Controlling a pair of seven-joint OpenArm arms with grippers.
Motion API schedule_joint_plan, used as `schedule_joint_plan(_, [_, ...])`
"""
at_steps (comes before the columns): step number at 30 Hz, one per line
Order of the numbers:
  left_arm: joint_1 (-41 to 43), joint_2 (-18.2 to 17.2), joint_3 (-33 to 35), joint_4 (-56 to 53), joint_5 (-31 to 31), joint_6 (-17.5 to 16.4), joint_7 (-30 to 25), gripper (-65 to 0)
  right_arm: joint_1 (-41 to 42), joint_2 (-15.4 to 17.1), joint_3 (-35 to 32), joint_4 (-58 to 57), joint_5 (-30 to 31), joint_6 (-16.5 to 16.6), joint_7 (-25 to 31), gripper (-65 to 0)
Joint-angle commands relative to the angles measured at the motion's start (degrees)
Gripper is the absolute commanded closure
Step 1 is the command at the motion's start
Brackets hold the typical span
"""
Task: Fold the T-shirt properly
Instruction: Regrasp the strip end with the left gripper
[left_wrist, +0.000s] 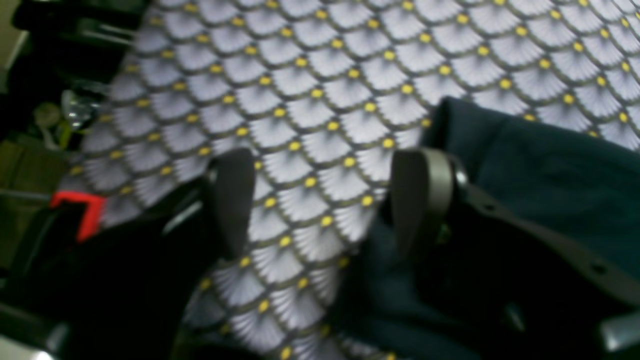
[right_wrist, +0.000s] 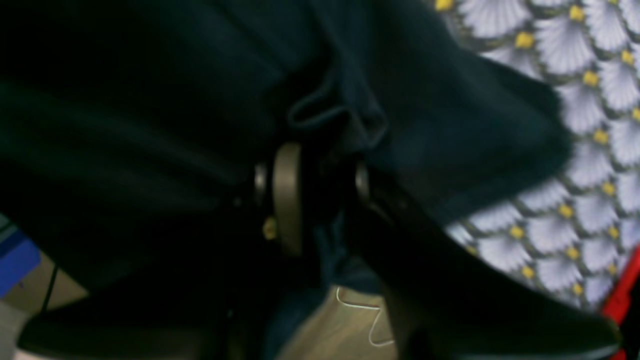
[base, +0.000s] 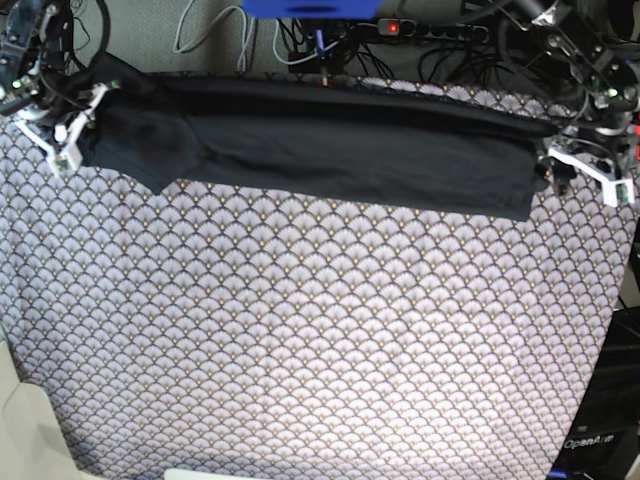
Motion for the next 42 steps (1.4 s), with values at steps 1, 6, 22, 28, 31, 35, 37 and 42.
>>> schedule_joint_plan(1, [-0.59, -0.41, 1.13, 0.88, -1.61, -0.12, -1.52, -41.7, -0.01, 0.93, -0.08, 0.78, 0.41, -0.23, 0.71, -15.5])
schedule_joint_plan(6, [-0.24, 1.97, 4.48, 1.41, -1.61, -0.12, -1.52, -41.7, 0.08, 0.75, -0.34, 0.78, 0.41, -0.23, 0.71, -15.5])
schedule_joint_plan(22, [0.64, 1.62, 4.56, -1.32, -1.26, -0.12, 1.55, -41.8, 1.31, 0.75, -0.34, 0.78, 0.32, -0.23, 0.62, -15.5])
schedule_joint_plan(28, [0.64, 1.53, 4.56, -5.27, -1.26, -0.12, 1.47, -41.7, 1.31, 0.75, -0.34, 0.78, 0.32, -0.23, 0.62, -15.5])
schedule_joint_plan(31, [0.64, 1.53, 4.56, -5.54, -1.17, -0.12, 1.47, -41.7, 1.31, 0.75, -0.34, 0.78, 0.32, -0.23, 0.62, -15.5])
schedule_joint_plan(35, [0.73, 1.62, 4.65, -5.54, -1.17, -0.12, 2.17, -41.7, 1.31, 0.75, -0.34, 0.78, 0.32, -0.23, 0.62, -15.5])
schedule_joint_plan(37, [0.82, 1.7, 5.27, -5.8, -1.17, -0.12, 2.17, -41.6, 1.31, 0.75, -0.34, 0.78, 0.32, -0.23, 0.62, -15.5])
schedule_joint_plan(42, [1.26, 1.62, 6.76, -10.64, -1.17, -0.12, 2.17, -41.5, 1.31, 0.75, -0.34, 0.78, 0.32, -0.23, 0.62, -15.5])
